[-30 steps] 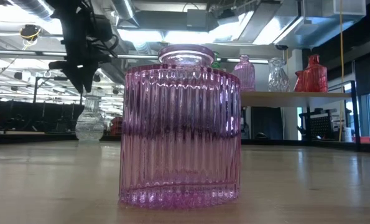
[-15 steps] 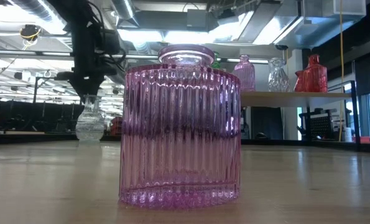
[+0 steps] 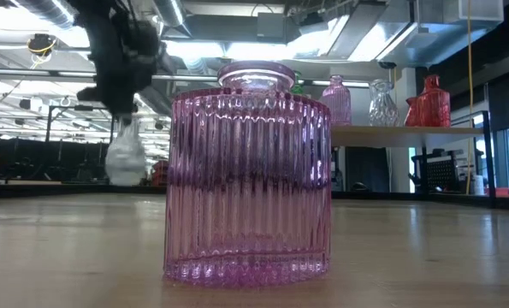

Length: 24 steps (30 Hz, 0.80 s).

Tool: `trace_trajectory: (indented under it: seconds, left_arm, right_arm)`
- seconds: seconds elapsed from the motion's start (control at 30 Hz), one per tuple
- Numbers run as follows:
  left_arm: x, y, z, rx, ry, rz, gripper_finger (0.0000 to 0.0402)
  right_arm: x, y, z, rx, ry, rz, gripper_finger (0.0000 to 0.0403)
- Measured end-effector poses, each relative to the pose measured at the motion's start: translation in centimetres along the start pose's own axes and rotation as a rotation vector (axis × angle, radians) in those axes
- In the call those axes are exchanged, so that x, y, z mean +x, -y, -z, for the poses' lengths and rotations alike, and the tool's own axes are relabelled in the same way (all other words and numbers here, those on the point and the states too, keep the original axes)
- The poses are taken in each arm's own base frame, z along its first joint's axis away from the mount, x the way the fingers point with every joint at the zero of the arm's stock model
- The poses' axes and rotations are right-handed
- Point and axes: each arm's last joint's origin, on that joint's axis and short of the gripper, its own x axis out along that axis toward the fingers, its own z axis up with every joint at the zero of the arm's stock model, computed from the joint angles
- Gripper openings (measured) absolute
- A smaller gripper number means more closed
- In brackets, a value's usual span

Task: Sort vases onto shelf
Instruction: Put the transparent vase on the shelf aligned with the other transparent vases

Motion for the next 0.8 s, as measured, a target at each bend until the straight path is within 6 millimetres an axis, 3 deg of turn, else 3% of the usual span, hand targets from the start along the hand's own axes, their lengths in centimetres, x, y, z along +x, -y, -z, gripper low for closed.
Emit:
trace_trajectory:
  seconds: [0.3, 0.43, 0.67, 0.8]
  left_arm:
    - [-6.1, 4.6, 4.2, 0.061, 0.184, 0.472, 0.0030]
    - [-8.5, 6.2, 5.7, 0.053, 0.267, 0.645, 0.0030]
    - [-8.9, 10.0, 6.9, 0.092, 0.267, 0.763, 0.0030]
    - [-8.4, 12.4, 7.1, 0.124, 0.257, 0.819, 0.0030]
  right_arm:
    - [6.3, -1.2, 1.4, 0.032, 0.153, -0.321, 0.0188]
    - [7.8, -1.3, 2.0, 0.028, 0.226, -0.370, 0.0188]
    - [9.4, -1.7, 2.1, -0.053, 0.244, -0.470, 0.0193]
    - [9.6, -1.8, 2.0, -0.030, 0.248, -0.481, 0.0228]
